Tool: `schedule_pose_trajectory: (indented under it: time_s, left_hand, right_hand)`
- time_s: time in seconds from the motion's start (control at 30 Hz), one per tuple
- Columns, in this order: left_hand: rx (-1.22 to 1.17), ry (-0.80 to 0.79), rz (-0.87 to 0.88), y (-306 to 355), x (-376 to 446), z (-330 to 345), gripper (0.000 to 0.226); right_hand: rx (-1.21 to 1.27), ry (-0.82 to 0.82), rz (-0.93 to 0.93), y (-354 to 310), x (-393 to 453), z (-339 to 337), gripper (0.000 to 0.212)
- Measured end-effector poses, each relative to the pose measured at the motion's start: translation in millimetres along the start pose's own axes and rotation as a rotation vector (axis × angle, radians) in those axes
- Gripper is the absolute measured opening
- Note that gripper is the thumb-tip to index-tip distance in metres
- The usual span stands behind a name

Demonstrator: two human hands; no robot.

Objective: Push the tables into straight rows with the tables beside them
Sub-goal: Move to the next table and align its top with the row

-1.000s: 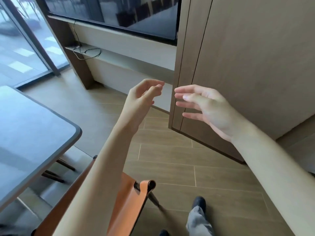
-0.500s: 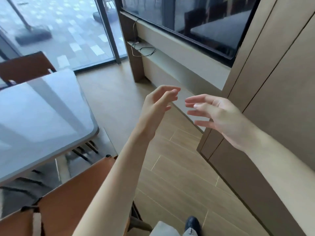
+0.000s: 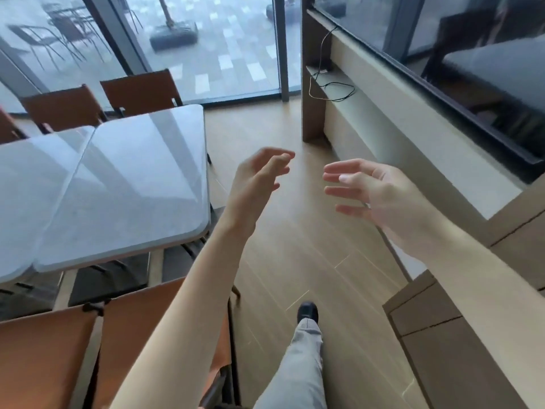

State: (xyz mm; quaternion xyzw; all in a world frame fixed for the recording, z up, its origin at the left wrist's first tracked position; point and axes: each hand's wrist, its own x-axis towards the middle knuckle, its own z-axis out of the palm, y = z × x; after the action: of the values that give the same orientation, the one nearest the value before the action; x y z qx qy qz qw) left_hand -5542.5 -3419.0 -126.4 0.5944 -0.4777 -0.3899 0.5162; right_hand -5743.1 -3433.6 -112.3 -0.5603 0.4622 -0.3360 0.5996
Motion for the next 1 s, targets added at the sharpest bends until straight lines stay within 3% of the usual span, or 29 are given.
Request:
schedule_pose_trajectory:
  time_s: [0.4,0.67,1.0]
  left_hand:
    - [0.021,0.16,0.054,0.1,239.5,-50.4,0.017]
    - [0.052,0.233,0.029,-1.3,361.4,-80.4,0.017]
    - [0.086,0.332,0.036,0.4,566.8,-82.5,0.017]
  right_hand:
    - [-0.047,-0.175,-0.039,-71.8,276.5,17.0,0.024]
    - [-0.029,-0.27,-0.075,-103.2,413.4,28.4,0.025]
    - [-0.157,-0.405,-0.219,-162.2,625.6,3.2,0.023]
